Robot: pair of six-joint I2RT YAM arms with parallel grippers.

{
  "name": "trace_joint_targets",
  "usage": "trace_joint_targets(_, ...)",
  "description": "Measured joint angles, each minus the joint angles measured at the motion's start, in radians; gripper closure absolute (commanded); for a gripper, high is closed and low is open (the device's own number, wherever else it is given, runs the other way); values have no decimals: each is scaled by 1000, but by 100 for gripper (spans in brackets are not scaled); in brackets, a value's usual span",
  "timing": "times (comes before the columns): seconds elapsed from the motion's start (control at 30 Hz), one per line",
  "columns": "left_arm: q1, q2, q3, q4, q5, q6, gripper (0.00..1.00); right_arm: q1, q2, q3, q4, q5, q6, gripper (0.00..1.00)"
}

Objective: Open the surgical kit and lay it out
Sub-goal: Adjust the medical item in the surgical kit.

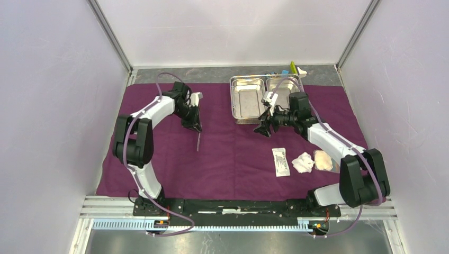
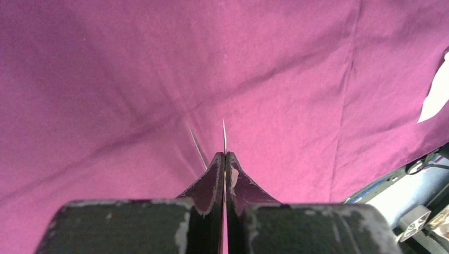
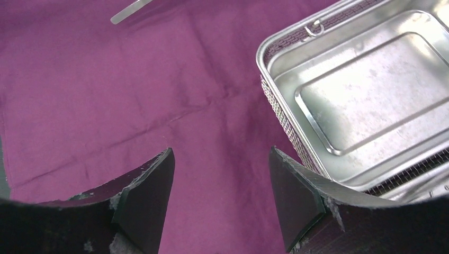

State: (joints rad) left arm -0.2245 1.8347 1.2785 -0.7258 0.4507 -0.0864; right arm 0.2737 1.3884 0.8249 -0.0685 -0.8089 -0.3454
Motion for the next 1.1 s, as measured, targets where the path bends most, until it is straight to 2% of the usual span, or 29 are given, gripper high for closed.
trace_joint_targets(0.3,0,-86,-5,-132,-161,99,98,32,12,10,0,1,0,28)
trace_joint_targets(0.5,6,-158,-67,-200,-265,153,98,32,12,9,0,2,0,28)
trace_joint_targets(0.67,43,-159,-110,-245,-289,158,98,32,12,0,3,3,-3,28)
trace_joint_targets(1.1,137,-137,-172,-235,-292,157,98,32,12,-10,3,20,-19,28)
